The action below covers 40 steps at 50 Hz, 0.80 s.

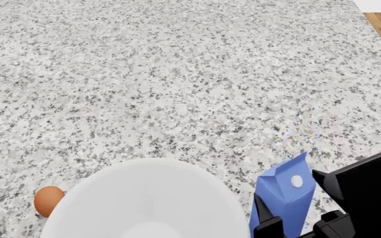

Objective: Place the eggs and milk next to the bowl.

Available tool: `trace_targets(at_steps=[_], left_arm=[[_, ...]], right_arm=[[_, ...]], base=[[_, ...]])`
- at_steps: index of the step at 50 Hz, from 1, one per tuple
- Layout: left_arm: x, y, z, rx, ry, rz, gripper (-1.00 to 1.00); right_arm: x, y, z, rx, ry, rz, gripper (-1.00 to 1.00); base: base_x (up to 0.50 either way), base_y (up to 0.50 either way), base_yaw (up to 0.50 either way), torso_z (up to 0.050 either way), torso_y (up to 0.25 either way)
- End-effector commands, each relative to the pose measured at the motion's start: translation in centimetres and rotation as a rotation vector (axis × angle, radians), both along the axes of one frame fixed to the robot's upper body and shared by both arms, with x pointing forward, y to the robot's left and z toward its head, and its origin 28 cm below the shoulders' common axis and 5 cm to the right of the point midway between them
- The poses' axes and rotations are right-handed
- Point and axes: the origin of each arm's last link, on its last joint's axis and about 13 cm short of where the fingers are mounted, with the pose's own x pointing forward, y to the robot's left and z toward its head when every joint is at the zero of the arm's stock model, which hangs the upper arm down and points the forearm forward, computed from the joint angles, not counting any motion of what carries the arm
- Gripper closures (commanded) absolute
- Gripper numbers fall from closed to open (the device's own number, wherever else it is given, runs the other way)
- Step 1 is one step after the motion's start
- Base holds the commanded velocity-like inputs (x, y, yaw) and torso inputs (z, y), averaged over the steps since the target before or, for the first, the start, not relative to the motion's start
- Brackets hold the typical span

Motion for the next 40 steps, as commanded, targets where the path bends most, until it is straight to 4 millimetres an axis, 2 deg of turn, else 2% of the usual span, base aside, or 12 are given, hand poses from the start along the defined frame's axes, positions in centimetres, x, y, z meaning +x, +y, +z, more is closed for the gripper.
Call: trace_targets(at_steps=[1, 13, 14, 33, 40], left_arm=[[0.2, 0.1, -0.1, -0.012, -0.012, -0.007, -1.00], [0.2, 0.1, -0.1, -0.017, -0.017, -0.009, -1.00], [0.2, 0.1, -0.1, -0.022, -0.025, -0.007, -1.00], [0.2, 0.1, -0.1, -0.028, -0.040, -0.006, -1.00], [0.3, 0.1, -0.1, -0.032, -0.054, -0.006, -1.00]], right_arm=[[0.0, 0.0, 0.1, -0.003, -0.019, 0.000, -1.00], [-0.2, 0.1, 2.2, -0.018, -0.058, 0.011, -1.00], [-0.4, 0.3, 3.7, -0.031, -0.089, 0.019, -1.00], [-0.6, 0.7, 7.2, -0.052, -0.161, 0.027, -1.00], [-1.0, 0.6, 9.5, -0.052, -0.218, 0.003, -1.00]], base=[[0.00, 0.00, 0.00, 0.000, 0.000], [0.00, 0.00, 0.00, 0.000, 0.000], [0.00, 0.00, 0.00, 0.000, 0.000], [0.00, 0.00, 0.00, 0.000, 0.000], [0.00, 0.00, 0.00, 0.000, 0.000]])
